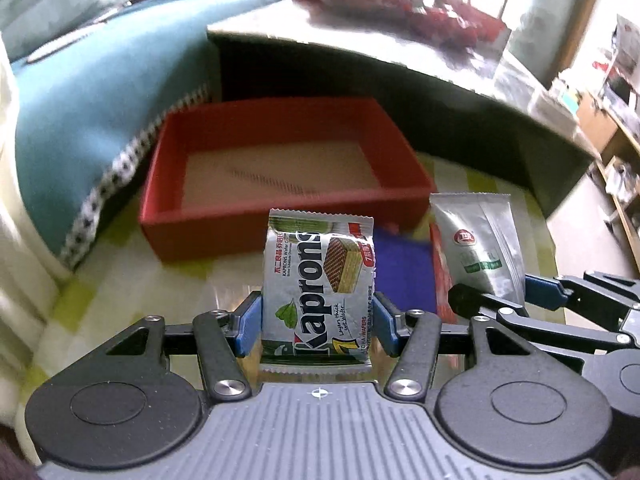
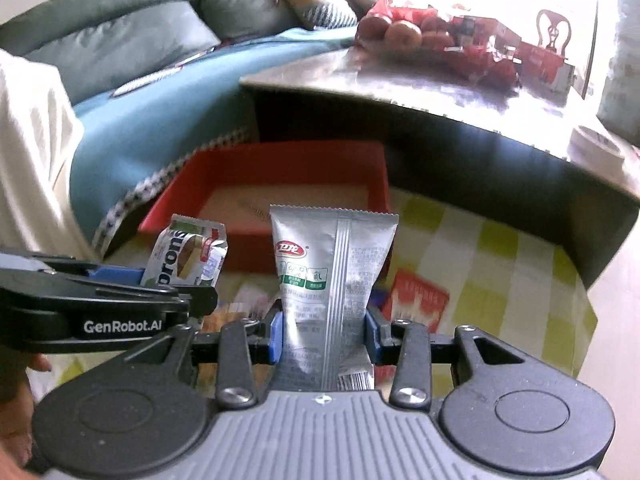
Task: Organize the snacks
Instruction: 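Carry the sachet and wafer pack into the red box with both tools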
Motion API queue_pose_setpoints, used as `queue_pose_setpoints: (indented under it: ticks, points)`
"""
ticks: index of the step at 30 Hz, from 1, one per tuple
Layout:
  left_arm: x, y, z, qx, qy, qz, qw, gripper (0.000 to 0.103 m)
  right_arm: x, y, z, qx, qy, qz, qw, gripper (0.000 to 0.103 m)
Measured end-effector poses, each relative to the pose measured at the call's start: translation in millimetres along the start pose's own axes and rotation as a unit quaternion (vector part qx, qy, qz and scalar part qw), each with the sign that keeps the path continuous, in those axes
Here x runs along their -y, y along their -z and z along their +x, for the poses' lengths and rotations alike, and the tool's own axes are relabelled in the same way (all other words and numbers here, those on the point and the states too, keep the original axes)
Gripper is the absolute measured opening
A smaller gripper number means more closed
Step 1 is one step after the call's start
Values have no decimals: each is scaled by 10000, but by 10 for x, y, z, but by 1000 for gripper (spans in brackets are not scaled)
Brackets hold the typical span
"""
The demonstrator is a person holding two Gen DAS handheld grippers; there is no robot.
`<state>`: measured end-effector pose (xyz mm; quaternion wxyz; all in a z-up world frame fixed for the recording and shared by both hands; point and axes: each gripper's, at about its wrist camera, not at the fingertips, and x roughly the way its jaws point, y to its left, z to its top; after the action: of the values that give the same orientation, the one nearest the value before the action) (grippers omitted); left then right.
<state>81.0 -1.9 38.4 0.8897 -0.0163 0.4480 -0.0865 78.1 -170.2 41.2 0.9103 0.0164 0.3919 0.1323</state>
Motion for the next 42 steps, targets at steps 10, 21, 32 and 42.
queue_pose_setpoints:
  ticks: [10, 21, 32, 42]
  points:
    - [-160, -553, 347, 221, -177, -383, 9989, 64, 65, -521, 503, 199, -37, 35, 9998, 41]
    - [-368, -922, 720, 287, -482, -643, 9964, 63, 40, -857, 1064, 260, -104, -33, 9996, 41]
    - [-477, -1034, 1212, 39, -813, -742, 9939, 63, 54, -915, 1604, 134, -127, -164, 9997, 40]
    - [-600, -977, 1486, -331, -985, -860, 9909, 64, -19, -920, 1967, -193, -83, -355, 9991, 40]
